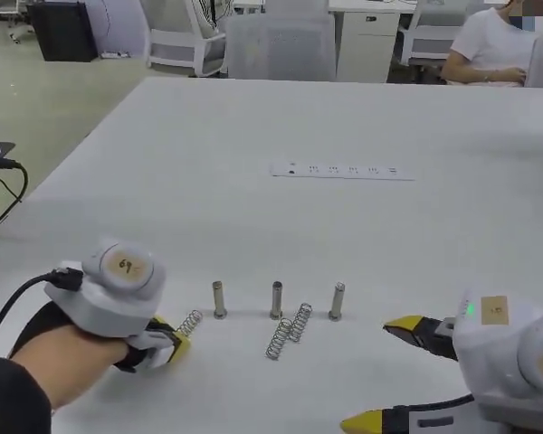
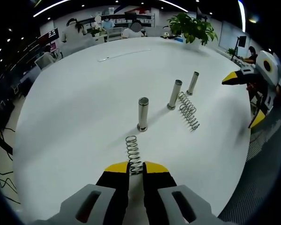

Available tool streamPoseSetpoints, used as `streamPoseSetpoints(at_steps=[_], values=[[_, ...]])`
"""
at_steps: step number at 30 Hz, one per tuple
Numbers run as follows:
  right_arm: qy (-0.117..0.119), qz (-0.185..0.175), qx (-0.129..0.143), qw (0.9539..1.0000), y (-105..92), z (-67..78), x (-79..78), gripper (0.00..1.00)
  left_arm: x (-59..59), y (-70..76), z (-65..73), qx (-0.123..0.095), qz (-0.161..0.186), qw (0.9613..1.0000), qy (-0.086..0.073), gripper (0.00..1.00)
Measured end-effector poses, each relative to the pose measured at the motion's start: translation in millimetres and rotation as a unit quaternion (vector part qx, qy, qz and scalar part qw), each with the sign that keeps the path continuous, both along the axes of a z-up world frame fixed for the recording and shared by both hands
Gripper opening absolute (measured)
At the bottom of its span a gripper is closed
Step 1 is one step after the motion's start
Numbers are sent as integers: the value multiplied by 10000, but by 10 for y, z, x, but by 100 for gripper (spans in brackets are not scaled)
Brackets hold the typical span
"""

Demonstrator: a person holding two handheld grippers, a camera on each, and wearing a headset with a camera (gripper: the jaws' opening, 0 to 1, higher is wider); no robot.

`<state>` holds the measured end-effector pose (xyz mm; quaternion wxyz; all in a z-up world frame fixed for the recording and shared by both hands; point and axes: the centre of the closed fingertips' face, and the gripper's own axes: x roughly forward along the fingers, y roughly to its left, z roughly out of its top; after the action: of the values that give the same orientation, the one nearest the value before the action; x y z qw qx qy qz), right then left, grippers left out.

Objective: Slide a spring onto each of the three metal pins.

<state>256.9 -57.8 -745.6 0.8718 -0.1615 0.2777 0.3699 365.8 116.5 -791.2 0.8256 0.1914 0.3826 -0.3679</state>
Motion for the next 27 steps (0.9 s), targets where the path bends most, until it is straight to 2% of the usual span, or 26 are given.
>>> streamPoseSetpoints(at_steps=[6,10,16,23,27], values=[[-1,20,-1,10000,11,2,-4,70,-40,45,60,0,-68,10000,28,3],[9,39,13,10000,22,-3,-12,69,-105,77,136,-135,-136,9997,140,3],[29,112,-17,9999,55,-12,-27,69,-228,153,227,-264,-173,9993,207,3],[25,123,-14,9999,63,4,-27,69,-319,225,331,-425,-142,9989,155,3],[4,96,10,10000,55,29,-23,69,-352,201,373,-537,-200,9983,142,3]])
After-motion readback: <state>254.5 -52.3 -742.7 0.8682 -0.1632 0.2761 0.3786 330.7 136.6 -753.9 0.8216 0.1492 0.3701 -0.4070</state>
